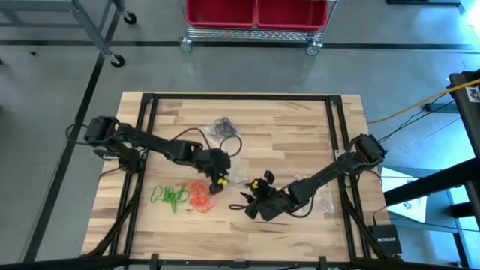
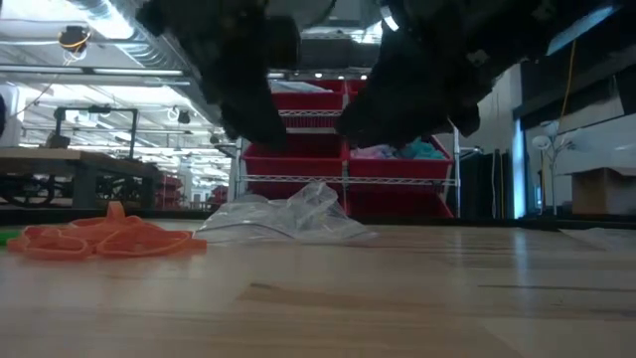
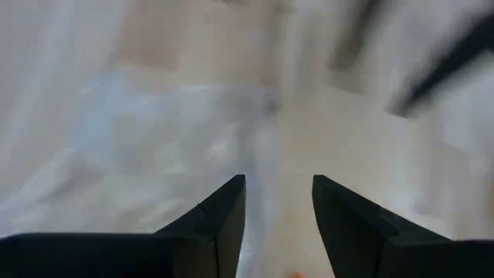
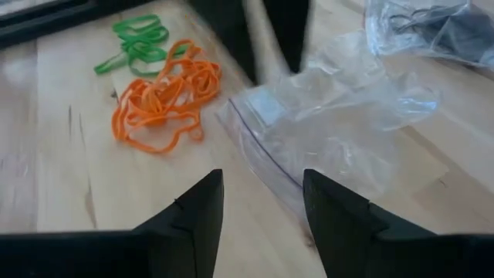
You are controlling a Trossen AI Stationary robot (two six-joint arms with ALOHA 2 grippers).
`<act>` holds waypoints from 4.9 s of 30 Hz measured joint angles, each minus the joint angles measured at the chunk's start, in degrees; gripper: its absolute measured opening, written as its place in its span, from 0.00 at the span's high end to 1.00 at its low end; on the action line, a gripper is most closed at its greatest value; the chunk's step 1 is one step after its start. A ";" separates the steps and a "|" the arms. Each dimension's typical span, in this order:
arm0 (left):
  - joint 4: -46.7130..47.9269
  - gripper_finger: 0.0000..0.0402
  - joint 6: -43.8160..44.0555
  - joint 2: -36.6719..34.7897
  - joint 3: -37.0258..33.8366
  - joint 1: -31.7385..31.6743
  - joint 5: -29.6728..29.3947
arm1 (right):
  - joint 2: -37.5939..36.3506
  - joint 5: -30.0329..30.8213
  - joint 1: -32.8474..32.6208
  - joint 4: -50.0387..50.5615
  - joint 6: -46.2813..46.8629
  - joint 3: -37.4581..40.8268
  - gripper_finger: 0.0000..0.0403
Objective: Sort rubber bands
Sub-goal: Open the transparent zip bag
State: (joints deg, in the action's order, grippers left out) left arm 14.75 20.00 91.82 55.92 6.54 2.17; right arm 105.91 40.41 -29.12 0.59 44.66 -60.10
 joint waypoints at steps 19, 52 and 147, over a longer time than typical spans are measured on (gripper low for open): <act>-5.33 0.64 10.07 6.70 -1.34 2.10 -23.17 | 1.02 0.55 -0.07 -0.53 1.62 0.00 0.58; -7.70 0.64 11.33 10.44 -1.25 8.29 -17.58 | 1.20 0.65 -0.09 -0.30 1.64 0.00 0.58; -22.96 1.00 10.51 -27.90 -1.20 9.32 -12.91 | -10.30 -1.98 3.87 -39.44 -83.35 -6.01 1.00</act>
State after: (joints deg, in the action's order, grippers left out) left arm -8.21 30.51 63.92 54.72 15.86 -10.75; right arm 95.61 38.43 -25.26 -38.85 -38.69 -66.11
